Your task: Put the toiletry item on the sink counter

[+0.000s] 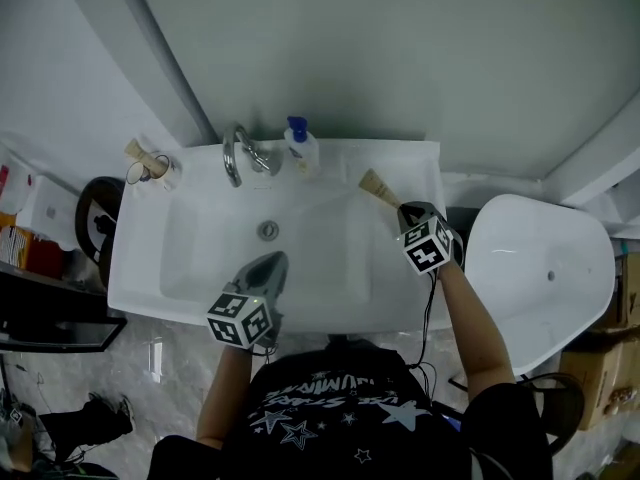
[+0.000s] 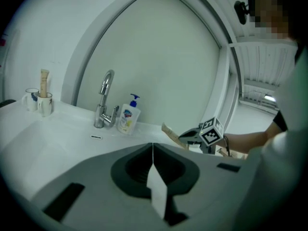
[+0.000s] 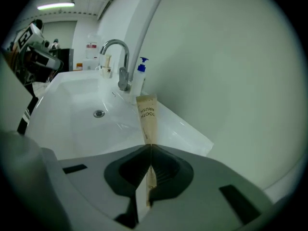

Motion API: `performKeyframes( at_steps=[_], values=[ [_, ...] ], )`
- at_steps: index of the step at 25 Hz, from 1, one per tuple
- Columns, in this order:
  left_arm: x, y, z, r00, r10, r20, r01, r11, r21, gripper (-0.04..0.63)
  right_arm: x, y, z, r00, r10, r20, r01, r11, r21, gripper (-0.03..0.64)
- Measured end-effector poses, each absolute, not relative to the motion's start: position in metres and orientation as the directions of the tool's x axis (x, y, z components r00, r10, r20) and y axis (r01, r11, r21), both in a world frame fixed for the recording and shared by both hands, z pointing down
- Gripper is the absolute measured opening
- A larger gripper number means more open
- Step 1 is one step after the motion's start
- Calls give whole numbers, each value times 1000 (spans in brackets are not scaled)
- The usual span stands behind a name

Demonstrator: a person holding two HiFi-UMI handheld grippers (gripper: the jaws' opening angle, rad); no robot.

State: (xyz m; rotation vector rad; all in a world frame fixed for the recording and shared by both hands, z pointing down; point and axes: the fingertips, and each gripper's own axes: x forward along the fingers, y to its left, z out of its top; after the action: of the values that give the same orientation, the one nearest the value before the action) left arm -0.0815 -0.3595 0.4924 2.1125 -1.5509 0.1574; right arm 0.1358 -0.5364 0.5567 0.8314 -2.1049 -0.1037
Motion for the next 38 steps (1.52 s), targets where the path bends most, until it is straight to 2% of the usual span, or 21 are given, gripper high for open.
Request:
performKeyframes(
  at_steps=[4, 12, 18, 24, 38],
  values=[
    [-76, -367, 499, 330, -853, 404, -922, -200, 331, 18, 132, -564, 570, -403, -582, 706, -402, 806, 435, 17],
    [-75, -375, 517, 307, -840, 448, -926, -155, 344, 18, 126, -610, 598, -356, -567, 743, -261, 823, 504, 15],
    [-74, -382, 522, 307, -833, 461, -927, -151, 343, 18, 119, -638, 608, -341, -556, 758, -186, 830, 526, 15],
    [-79, -382, 529, 300, -829, 472, -927, -136, 351, 18, 111, -644, 619, -332, -515, 790, -33, 844, 536, 15],
    [-93, -377, 544, 296, -815, 497, -925, -115, 362, 18, 105, -662, 626, -331, -561, 759, 22, 799, 601, 19]
  ],
)
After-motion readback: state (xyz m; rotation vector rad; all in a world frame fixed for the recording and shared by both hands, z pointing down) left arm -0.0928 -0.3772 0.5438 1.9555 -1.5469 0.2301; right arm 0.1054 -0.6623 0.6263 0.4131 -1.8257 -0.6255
